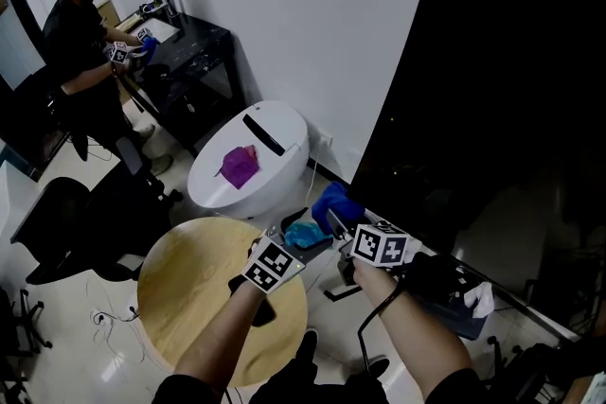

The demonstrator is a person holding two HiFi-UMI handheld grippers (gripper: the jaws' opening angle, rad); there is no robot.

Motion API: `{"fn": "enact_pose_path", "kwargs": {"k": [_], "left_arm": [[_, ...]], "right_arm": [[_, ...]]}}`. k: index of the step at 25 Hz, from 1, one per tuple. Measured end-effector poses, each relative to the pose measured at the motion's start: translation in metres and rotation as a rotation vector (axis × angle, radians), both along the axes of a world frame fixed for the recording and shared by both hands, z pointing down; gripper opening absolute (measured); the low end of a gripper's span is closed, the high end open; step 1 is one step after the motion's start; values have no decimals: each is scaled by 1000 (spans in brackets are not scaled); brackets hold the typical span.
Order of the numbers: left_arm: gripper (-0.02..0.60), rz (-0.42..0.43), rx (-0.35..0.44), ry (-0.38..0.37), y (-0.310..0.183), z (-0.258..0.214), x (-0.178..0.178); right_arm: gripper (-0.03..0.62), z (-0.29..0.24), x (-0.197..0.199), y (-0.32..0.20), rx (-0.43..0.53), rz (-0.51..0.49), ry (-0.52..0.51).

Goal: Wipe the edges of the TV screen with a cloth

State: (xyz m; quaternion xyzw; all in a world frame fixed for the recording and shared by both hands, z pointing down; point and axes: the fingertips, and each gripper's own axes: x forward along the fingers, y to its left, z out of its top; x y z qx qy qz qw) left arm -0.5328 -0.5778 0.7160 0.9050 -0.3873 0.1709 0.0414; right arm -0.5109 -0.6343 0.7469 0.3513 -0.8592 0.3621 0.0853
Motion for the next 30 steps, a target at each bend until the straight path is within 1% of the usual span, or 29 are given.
{"fn": "enact_pose_path", "kwargs": {"k": [3,5,7,10,14,16,17,18,20,21,25,28,30], "left_arm": [[350,-5,26,-34,-3,-3,-6],[356,-1,41,-48,-1,-7,-9],[356,-1,44,-63,2,-9,-11],[354,-11,55,-73,4,-11,-11],[336,-12,64,-27,8,-14,-5],[320,-4,50,7,11,-16,-2],[300,-5,41,26,12,-17,-2],[284,-10,35,42,12,-18,-2],[236,-25,36,59,11,-21,-2],[227,-33,36,68,11,-22,-2],[184,-76,15,136,9,-23,-2],[173,-140,-30,179,0,-19,-13],[172,-173,-59,188,-9,-15,-24]], "right_arm": [[222,-8,-15,10,-13,-33,-78],[222,-16,-27,21,-16,-77,-127],[224,-26,-38,32,-17,-118,-167],[224,-41,-49,46,-22,-148,-210],[227,-50,-50,57,-24,-152,-211],[230,-54,-49,61,-2,-161,-197],[236,-57,-49,63,16,-175,-189],[249,-61,-49,65,36,-194,-185],[309,-69,-51,69,55,-232,-193],[331,-72,-50,69,53,-242,-201],[351,-71,-38,69,47,-202,-203],[352,-61,-21,73,39,-173,-153],[351,-56,-5,79,29,-145,-138]]}}
